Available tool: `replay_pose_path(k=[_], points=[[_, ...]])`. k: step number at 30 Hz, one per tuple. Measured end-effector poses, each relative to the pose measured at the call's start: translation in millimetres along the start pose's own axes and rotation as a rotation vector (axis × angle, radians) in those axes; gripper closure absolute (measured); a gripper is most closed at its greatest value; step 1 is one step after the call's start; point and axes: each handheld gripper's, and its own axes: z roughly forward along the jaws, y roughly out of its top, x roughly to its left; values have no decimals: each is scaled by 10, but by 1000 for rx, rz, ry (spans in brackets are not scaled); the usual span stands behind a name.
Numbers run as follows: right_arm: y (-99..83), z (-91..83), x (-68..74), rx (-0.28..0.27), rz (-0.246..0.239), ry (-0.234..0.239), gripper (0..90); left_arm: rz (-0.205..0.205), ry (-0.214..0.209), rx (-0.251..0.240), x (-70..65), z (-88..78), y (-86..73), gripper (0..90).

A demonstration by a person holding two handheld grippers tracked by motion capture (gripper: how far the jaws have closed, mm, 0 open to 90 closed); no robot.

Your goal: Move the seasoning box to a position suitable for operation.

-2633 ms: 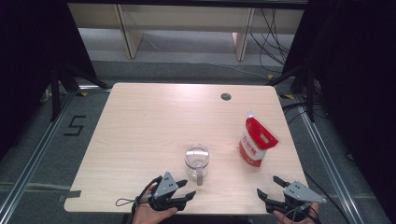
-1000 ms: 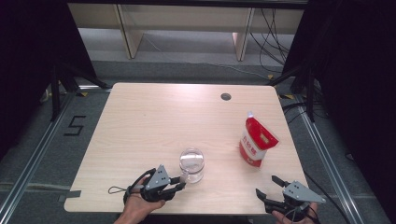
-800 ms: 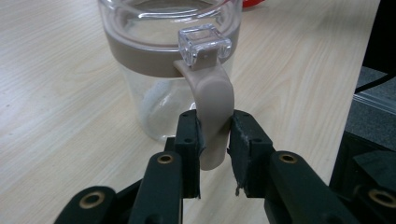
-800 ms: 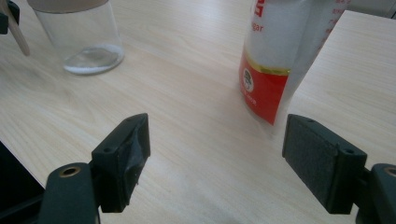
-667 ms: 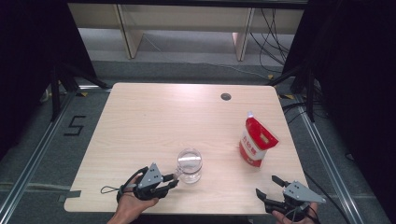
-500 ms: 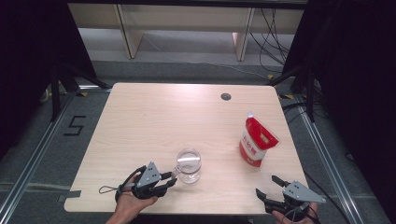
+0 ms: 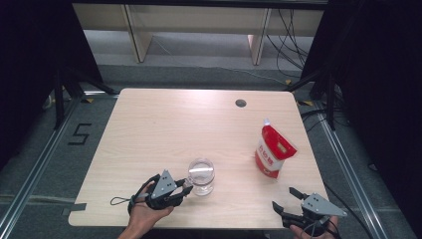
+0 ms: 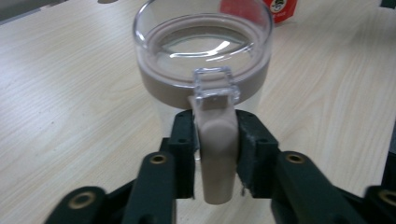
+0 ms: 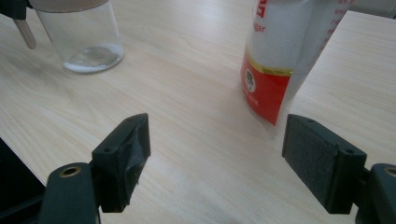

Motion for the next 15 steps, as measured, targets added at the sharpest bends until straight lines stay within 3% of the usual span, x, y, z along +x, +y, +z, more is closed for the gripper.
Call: replay_pose_path(k=[1, 2, 3, 6, 7, 9, 10, 13, 15], points=[[-2, -2, 19, 10, 20, 3, 243, 5, 7, -1, 1, 3, 0, 707], [-3, -2, 20, 12, 18, 2, 243, 5, 10, -3, 11, 4, -2, 710], [0, 8, -6, -2, -21, 1, 244, 8, 12, 2, 19, 1, 0, 714], [1, 6, 4, 2, -7, 0, 244, 3, 2, 6, 34, 1, 3, 719], [0, 4, 16, 7, 11, 3, 243, -19, -10, -4, 41, 6, 1, 719], [1, 5, 3, 1, -5, 0, 244, -2, -24, -2, 69, 3, 4, 723], [1, 3, 15, 5, 13, 4, 243, -24, -33, -7, 69, 5, 3, 725], [0, 13, -3, -7, -13, 7, 245, -42, -56, -3, 53, 11, 1, 726], [0, 7, 10, 2, 9, 7, 244, -29, -76, -5, 22, 25, 11, 727]])
